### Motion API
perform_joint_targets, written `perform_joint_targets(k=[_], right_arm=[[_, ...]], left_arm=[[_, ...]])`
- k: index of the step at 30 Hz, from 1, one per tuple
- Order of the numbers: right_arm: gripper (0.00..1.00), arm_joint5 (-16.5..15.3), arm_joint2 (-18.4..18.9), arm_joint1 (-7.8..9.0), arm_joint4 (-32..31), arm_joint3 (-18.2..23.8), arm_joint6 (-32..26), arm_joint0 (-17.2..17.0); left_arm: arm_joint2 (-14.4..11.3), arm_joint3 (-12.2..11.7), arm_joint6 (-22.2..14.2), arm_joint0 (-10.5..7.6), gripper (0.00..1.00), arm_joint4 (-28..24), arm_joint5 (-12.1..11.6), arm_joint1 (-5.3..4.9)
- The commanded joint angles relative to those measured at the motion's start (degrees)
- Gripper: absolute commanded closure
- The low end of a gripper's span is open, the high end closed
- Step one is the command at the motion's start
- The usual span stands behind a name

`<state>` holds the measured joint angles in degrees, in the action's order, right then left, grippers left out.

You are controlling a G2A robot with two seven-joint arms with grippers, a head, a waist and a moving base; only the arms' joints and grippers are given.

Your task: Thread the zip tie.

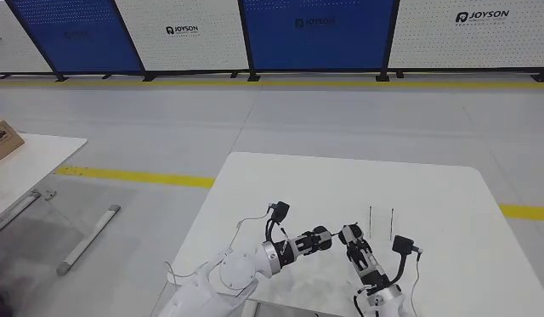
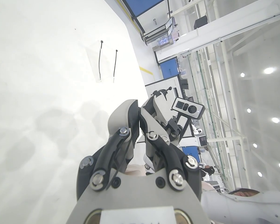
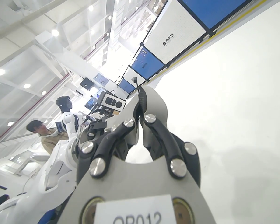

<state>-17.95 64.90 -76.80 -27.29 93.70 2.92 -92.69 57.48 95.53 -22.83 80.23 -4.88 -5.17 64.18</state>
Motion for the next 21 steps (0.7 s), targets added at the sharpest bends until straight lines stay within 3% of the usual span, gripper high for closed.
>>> perform_joint_targets(k=[1, 3, 11, 15, 21], right_arm=[[1.0, 0.35, 0.12, 0.01, -0.42, 0.17, 0.58, -0.19], [1.0, 0.66, 0.18, 0.01, -0.81, 0.33, 1.17, -0.36], [1.0, 2.05, 0.37, -0.01, -1.85, 0.64, 2.23, -0.56], [1.0, 2.8, 0.26, -0.07, -2.46, 0.74, 2.86, -0.53], [1.0, 3.42, 0.11, -0.14, -3.04, 0.84, 3.53, -0.59]], left_arm=[[-0.12, -0.08, -0.15, -0.16, 0.69, -0.01, 0.16, 0.02], [-0.2, -0.13, -0.21, -0.26, 0.58, -0.01, 0.19, 0.04], [-0.11, -0.18, -0.16, -0.34, 0.62, -0.52, -0.29, 0.05], [0.37, 0.0, 0.15, 0.03, 0.71, -0.88, -1.03, -0.03], [0.89, 0.25, 0.32, 0.5, 0.93, -0.94, -1.51, -0.16]])
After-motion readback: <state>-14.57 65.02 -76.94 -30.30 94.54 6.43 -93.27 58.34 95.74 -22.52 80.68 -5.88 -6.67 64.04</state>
